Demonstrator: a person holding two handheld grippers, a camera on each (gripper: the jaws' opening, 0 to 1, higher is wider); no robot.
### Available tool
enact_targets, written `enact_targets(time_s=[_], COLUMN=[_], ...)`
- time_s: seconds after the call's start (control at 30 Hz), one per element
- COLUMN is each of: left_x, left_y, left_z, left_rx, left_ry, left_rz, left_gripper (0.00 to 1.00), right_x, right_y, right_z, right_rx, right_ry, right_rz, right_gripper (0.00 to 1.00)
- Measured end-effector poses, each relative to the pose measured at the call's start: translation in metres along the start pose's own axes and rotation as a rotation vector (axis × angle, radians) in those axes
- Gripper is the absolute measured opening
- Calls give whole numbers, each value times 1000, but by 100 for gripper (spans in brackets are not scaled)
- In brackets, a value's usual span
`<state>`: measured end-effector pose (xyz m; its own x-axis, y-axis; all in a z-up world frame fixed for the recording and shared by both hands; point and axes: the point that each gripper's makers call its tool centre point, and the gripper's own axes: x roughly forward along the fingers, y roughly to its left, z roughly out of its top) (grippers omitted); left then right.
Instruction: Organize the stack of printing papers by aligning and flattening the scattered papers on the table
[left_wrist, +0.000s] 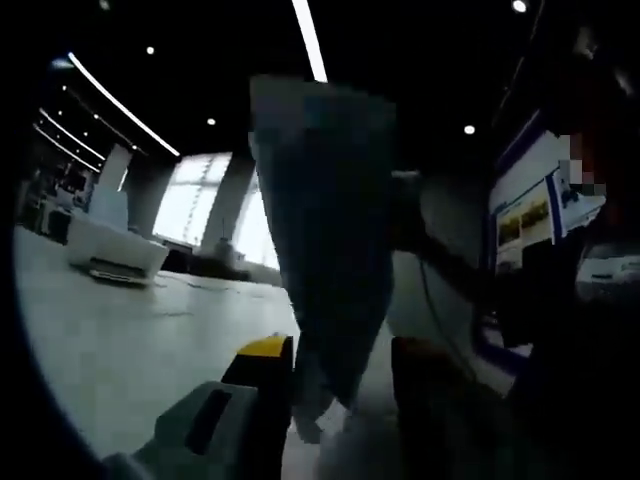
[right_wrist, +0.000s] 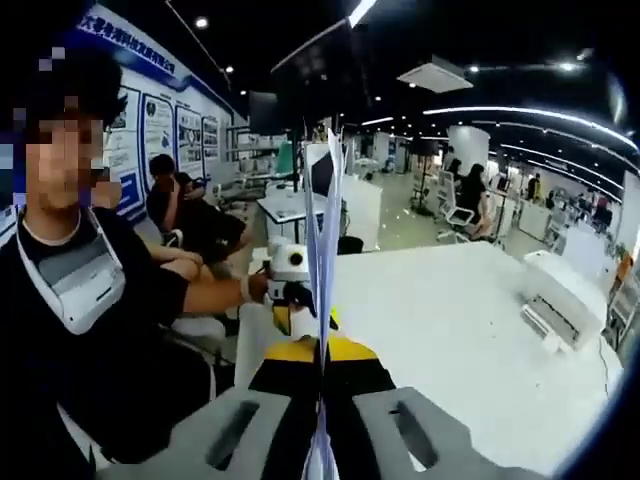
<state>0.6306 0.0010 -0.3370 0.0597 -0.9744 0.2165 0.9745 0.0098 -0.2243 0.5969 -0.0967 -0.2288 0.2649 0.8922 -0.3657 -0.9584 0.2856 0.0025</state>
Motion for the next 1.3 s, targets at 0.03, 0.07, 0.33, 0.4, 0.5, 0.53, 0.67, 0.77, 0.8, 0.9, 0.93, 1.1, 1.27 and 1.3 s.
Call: enact_targets(time_s=[0.03,0.07,0.33,0.4,0.5,0.53,0.67,0.77,0.8,0.9,0.93,1.1,1.27,1.3], left_x=[0,-1,0,2,5,5,6,6,6,6,6,4,3,3], left_y=[1,1,1,0,-5,-5,-13,-17,-18,-19,-19,-21,-22,-22], left_z=[-1,-2,0,-2,-7,-8,-13,-16,-17,-19,-20,-21,-22,-22], left_rx=[-7,-9,14,22,36,41,109,122,125,134,141,167,184,184], left_ry=[1,5,-4,2,18,19,38,56,59,67,70,71,82,83], left_rz=[3,4,6,0,-23,-25,-57,-78,-81,-90,-91,-97,-94,-95], left_gripper=[44,44,39,34,26,24,14,9,8,6,6,6,6,6], right_x=[-2,-3,1,3,6,6,11,12,13,14,14,14,14,15], right_y=[0,1,-2,-7,-8,-8,1,1,1,3,4,2,-1,-1], right_z=[-1,-3,-19,-26,-27,-27,-30,-32,-32,-33,-33,-33,-36,-36], right_rx=[9,26,39,37,35,34,18,7,4,-2,-3,-12,-21,-26], right_ry=[-3,-2,92,154,178,179,239,282,295,325,334,348,372,376], right_rz=[4,12,13,10,11,13,38,40,39,39,40,33,26,25], right_gripper=[0,0,0,0,0,0,0,0,0,0,0,0,0,0])
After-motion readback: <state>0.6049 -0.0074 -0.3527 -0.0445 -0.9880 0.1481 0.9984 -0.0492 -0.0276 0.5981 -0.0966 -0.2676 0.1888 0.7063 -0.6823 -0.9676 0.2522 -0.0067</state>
